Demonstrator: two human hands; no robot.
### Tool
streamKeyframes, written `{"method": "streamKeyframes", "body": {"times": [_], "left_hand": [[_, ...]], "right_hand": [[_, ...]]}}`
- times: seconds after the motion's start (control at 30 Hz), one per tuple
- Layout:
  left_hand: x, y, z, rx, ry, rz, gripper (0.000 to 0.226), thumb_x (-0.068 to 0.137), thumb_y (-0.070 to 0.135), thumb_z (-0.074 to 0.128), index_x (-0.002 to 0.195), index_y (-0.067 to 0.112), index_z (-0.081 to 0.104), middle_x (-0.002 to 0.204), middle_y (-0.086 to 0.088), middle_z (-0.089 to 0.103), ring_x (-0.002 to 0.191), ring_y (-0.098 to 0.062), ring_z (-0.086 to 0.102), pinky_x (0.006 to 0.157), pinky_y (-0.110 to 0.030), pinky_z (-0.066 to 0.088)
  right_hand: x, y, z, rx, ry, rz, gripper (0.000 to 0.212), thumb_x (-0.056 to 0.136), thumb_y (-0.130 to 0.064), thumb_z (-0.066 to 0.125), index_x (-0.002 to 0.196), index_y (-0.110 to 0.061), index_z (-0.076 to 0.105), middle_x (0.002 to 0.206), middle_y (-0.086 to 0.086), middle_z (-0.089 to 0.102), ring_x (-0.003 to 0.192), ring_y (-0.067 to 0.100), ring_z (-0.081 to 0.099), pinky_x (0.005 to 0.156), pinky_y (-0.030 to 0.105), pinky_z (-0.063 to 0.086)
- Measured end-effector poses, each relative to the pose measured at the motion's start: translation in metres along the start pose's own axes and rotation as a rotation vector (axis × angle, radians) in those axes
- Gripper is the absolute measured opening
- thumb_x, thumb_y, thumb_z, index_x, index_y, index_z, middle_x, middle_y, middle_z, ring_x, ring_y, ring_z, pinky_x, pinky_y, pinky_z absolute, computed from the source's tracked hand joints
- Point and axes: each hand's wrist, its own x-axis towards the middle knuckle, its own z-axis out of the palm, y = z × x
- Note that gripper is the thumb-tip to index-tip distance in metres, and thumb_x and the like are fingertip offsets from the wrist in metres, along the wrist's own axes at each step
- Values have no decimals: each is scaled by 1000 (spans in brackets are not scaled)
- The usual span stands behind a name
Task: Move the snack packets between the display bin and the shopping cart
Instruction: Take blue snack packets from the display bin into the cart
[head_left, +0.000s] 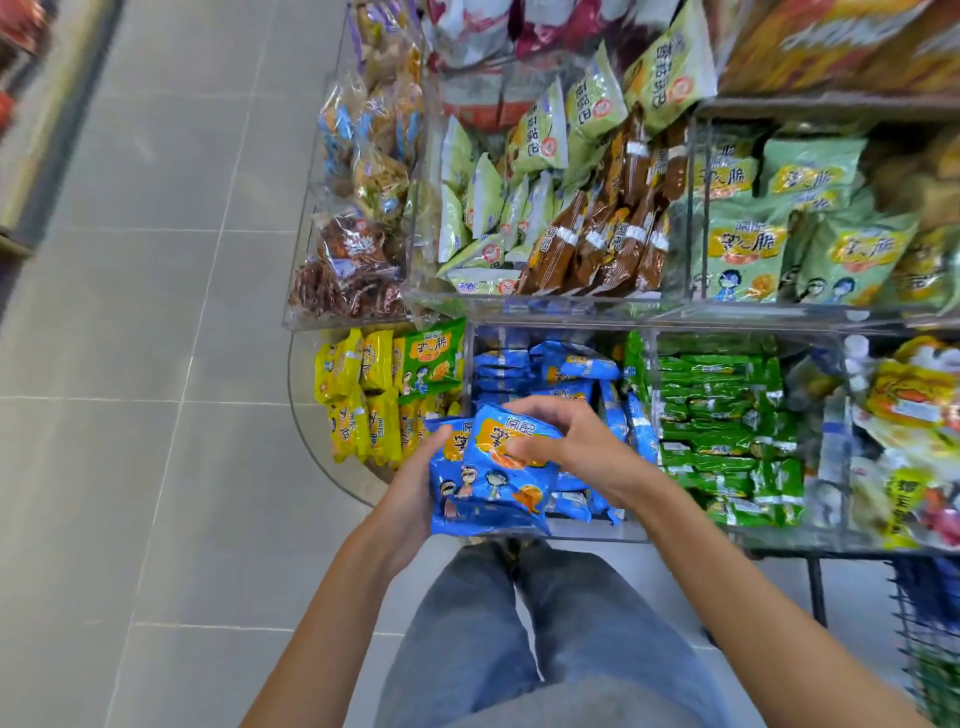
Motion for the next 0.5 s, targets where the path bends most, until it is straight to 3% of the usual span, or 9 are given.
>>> {"method": "streamKeyframes", "body": {"times": [0.1, 0.17, 0.23, 0.3, 0.37, 0.43, 0.5], "left_hand": [[0, 0, -2, 78, -58, 24, 41, 73, 33, 72, 109, 14, 67, 110, -14, 70, 99, -32, 67, 87, -47, 54], [2, -3, -3, 102, -41, 8, 48, 65, 28, 81, 108, 14, 66, 104, -13, 72, 92, -30, 70, 77, -41, 58], [5, -7, -4, 93, 15, -5, 50, 57, 28, 79, 104, 15, 65, 95, -10, 74, 81, -25, 72, 65, -32, 58], [8, -10, -9, 86, 88, -12, 54, 52, 27, 79, 103, 16, 64, 90, -7, 75, 75, -21, 73, 60, -27, 57], [10, -13, -18, 100, 141, -33, 50, 56, 25, 79, 103, 16, 64, 89, -5, 75, 74, -20, 73, 58, -25, 55], [10, -17, -30, 100, 182, -54, 40, 65, 21, 77, 103, 16, 64, 88, -4, 76, 72, -18, 73, 55, -23, 54], [9, -20, -40, 96, 204, -70, 33, 71, 20, 74, 103, 16, 64, 89, -4, 76, 73, -18, 73, 56, -23, 55]], "right_hand": [[2, 6, 13, -48, 59, -38, 23, 85, -6, 65, 107, -9, 57, 93, 0, 64, 73, 8, 63, 71, 24, 53], [5, 11, 23, -146, 64, -77, 17, 92, -13, 55, 108, -18, 56, 101, 1, 59, 85, 13, 59, 84, 33, 50], [12, 19, 30, -260, 72, -81, 19, 98, -21, 43, 113, -26, 55, 113, 6, 51, 102, 14, 52, 93, 27, 42], [23, 29, 34, -227, 56, -50, 27, 101, -29, 34, 119, -28, 54, 121, 5, 44, 111, 10, 44, 90, 18, 33], [36, 39, 35, -36, 213, 64, 24, 100, -33, 35, 116, -29, 52, 122, -1, 46, 107, 9, 45, 86, 22, 32], [54, 52, 30, 144, 497, 250, 15, 97, -28, 45, 111, -21, 48, 111, 0, 48, 92, 12, 48, 83, 30, 37], [69, 68, 24, 117, 598, 428, 21, 95, -23, 51, 110, -11, 44, 100, 4, 44, 87, 18, 44, 86, 42, 38]]}}
